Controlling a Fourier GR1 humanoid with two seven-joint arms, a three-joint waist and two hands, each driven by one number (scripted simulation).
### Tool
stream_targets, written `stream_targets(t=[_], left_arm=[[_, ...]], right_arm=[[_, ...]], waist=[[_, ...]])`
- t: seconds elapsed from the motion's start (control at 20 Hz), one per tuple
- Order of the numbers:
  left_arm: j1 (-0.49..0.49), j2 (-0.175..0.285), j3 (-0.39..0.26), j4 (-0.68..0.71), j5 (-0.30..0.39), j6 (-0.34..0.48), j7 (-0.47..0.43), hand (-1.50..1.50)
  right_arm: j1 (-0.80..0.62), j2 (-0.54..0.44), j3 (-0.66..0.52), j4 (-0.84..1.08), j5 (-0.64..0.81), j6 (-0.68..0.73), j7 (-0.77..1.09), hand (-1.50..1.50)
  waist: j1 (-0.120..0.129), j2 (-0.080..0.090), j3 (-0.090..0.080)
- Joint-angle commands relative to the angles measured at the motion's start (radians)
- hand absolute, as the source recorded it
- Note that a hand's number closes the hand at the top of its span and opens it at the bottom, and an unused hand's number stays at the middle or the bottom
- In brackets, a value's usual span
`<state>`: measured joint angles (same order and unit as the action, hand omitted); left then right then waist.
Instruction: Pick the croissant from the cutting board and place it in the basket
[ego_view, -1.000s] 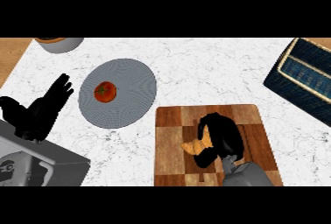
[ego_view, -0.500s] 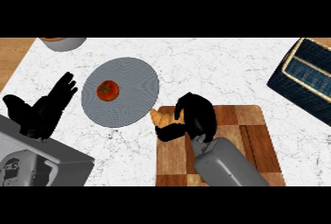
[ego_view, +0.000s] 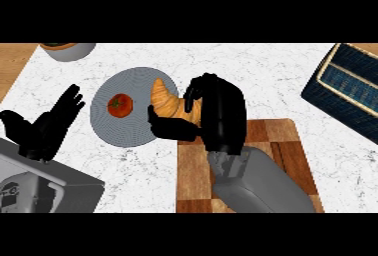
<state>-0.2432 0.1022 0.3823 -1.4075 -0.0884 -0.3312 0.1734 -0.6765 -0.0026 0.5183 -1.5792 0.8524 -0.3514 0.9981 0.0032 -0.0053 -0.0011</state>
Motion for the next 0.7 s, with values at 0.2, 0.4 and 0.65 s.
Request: stream_targets(t=[0.2, 0.4, 0.65], left_arm=[[0.005, -0.021, 0.006, -0.041, -0.047, 0.087, 0.089, 0.00], [0.025, 0.002, 0.015, -0.005, -0.063, 0.061, 0.019, 0.00], [0.035, -0.011, 0.018, -0.008, -0.066, 0.062, 0.026, 0.00]], right_arm=[[-0.174, 0.002, -0.098, -0.121, 0.183, 0.152, 0.287, 1.50], [-0.285, -0.043, -0.261, -0.074, 0.154, 0.261, 0.223, 1.50], [-0.325, -0.078, -0.339, -0.048, 0.168, 0.302, 0.195, 1.50]], waist=[[-0.007, -0.005, 0.001], [-0.005, 0.002, 0.000], [-0.006, 0.003, 0.001]])
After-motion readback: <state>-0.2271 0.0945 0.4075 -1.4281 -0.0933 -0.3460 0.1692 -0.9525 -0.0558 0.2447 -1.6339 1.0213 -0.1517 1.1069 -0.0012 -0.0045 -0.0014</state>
